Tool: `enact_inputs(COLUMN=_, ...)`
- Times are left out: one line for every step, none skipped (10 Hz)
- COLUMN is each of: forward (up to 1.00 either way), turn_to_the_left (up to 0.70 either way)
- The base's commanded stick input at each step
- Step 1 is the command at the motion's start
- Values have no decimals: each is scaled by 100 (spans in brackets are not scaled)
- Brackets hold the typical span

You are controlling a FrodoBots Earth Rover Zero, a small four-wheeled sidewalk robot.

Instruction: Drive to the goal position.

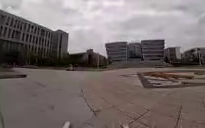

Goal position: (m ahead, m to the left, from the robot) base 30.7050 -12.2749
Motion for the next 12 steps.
enact_inputs(forward=70, turn_to_the_left=-34)
enact_inputs(forward=70, turn_to_the_left=-28)
enact_inputs(forward=70, turn_to_the_left=-11)
enact_inputs(forward=70, turn_to_the_left=0)
enact_inputs(forward=70, turn_to_the_left=0)
enact_inputs(forward=70, turn_to_the_left=0)
enact_inputs(forward=70, turn_to_the_left=0)
enact_inputs(forward=70, turn_to_the_left=0)
enact_inputs(forward=70, turn_to_the_left=0)
enact_inputs(forward=70, turn_to_the_left=0)
enact_inputs(forward=70, turn_to_the_left=0)
enact_inputs(forward=70, turn_to_the_left=0)
